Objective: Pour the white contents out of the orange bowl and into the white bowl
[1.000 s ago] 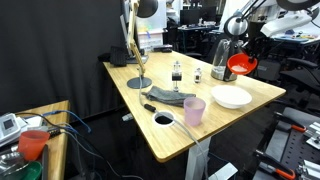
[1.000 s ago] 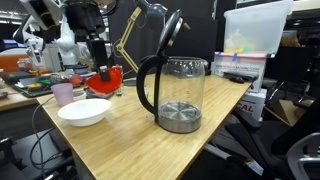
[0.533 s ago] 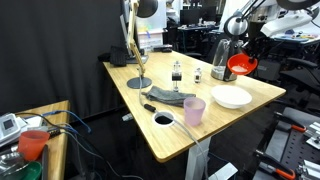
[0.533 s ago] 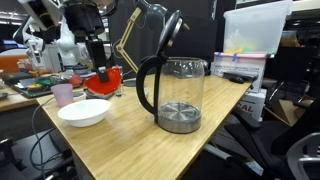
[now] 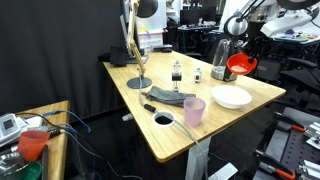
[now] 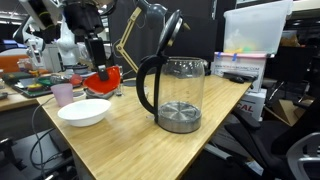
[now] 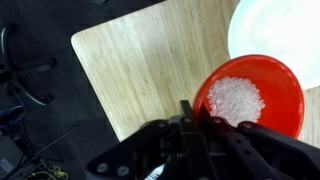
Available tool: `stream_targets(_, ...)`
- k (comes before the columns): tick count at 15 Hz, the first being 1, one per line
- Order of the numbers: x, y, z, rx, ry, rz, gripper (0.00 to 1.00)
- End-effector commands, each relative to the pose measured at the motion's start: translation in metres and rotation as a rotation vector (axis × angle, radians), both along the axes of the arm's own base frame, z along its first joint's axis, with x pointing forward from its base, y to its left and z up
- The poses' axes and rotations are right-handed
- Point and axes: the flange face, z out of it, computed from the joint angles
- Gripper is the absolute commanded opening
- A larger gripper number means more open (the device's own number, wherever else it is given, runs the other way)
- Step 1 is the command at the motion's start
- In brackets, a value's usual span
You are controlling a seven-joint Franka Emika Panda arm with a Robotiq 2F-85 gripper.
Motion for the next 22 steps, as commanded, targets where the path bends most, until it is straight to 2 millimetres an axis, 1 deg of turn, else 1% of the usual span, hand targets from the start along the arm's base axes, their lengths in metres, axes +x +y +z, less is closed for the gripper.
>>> stream_targets(1,-0.001,0.011,0.010,-0.044,0.019,0.071,0.02)
stream_targets(3,-0.002,0.019,0.013,-0.122,0.034,0.115,0.02)
stream_targets(5,-0.002,0.028,0.010,-0.171,0.062,0.151,0.02)
stream_targets(10,-0.003,0.068,-0.009,-0.234,0.127,0.257,0.02)
stream_targets(13,-0.003,0.084,-0.021,-0.291,0.125,0.293,0.02)
stream_targets(16,-0.005,0.086,-0.037,-0.384,0.133,0.294,0.02)
stream_targets(20,-0.009,0.088,-0.059,-0.456,0.150,0.298,0.02)
stream_targets(22,-0.009,0.092,-0.066,-0.477,0.148,0.300,0.02)
